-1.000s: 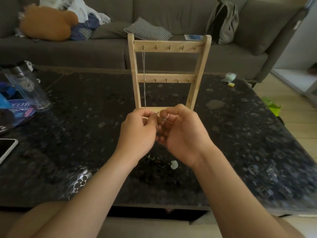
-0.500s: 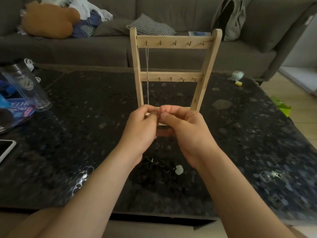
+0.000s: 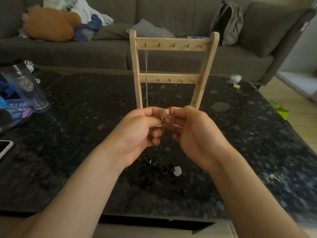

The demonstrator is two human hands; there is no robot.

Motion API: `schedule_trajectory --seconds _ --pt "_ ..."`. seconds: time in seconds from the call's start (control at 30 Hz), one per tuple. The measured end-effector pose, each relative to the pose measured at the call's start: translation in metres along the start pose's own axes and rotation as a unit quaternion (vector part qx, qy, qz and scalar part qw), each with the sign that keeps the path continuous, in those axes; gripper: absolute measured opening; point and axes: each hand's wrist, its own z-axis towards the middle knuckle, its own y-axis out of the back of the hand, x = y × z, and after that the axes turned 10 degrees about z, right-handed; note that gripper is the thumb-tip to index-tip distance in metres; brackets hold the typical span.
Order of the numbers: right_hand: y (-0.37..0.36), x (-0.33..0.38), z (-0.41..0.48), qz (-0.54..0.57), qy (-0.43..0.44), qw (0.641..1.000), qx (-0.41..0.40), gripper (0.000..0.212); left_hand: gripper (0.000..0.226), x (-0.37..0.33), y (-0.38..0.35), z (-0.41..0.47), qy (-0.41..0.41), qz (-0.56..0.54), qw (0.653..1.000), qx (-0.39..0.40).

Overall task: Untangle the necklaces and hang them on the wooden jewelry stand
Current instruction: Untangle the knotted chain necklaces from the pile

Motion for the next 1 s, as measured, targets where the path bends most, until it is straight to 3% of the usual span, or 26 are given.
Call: schedule_trajectory --seconds 0.17,0.27,0.4,0.5,0.6,1.0 --pt "0.002 0.0 -0.003 0.068 -0.025 0.997 0.022 0.023 0.028 0.002 0.001 0.003 -0.016 0.112 0.99 -0.081" --pt "0.006 0.0 -0.004 0.036 -0.006 0.998 0.047 0.016 0.024 0.001 0.003 0.004 -0.004 0.111 0.991 -0.074" --pt "0.009 0.0 -0.003 -0.036 0.044 0.998 0.016 0.02 0.009 0.0 0.008 0.006 0.013 0.111 0.992 -0.06" --pt "0.01 0.0 -0.002 -0.061 0.082 0.995 -0.003 0.009 0.016 0.0 0.01 0.008 0.015 0.108 0.993 -0.051" --pt "0.013 -0.002 0.0 -0.07 0.096 0.993 -0.003 0.01 0.009 0.003 0.008 0.01 0.019 0.101 0.993 -0.056" --pt "0.023 -0.004 0.012 -0.047 0.082 0.996 -0.003 0.009 0.033 0.011 0.0 0.024 0.042 0.046 0.994 -0.085"
